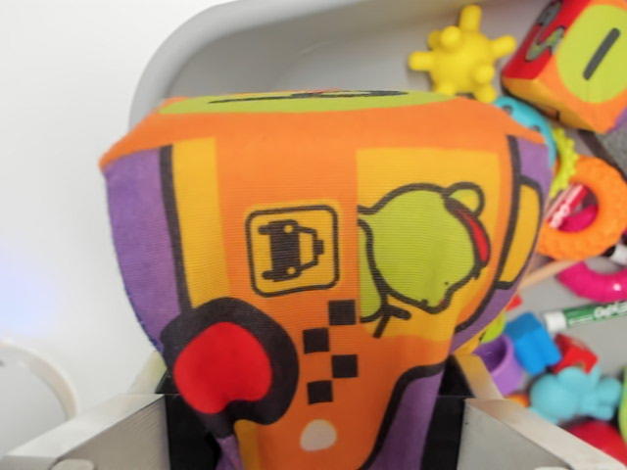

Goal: Pick an object from the bin

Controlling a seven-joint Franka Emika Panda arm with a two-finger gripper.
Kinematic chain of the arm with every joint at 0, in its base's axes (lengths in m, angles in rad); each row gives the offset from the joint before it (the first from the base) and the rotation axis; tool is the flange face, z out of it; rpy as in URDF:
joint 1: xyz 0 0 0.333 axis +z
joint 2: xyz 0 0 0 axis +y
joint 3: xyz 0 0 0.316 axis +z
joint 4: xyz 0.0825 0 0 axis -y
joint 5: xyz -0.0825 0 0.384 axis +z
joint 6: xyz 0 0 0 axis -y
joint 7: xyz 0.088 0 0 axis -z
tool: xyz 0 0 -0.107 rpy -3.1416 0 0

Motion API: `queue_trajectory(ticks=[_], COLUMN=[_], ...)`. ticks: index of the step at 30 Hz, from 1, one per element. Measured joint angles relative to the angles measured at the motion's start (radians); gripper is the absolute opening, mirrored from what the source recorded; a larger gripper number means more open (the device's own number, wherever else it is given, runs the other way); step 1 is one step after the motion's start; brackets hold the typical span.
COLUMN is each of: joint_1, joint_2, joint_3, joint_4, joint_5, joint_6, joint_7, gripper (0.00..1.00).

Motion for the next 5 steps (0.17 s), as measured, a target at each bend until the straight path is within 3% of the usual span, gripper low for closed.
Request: queue_trajectory(ticks=[5], joint_1=[0.000], joint_2=[0.000], joint_3=[0.000], joint_4=[0.000], joint_5=[0.000], joint_6=[0.000], joint_7=[0.000], gripper=[0.00])
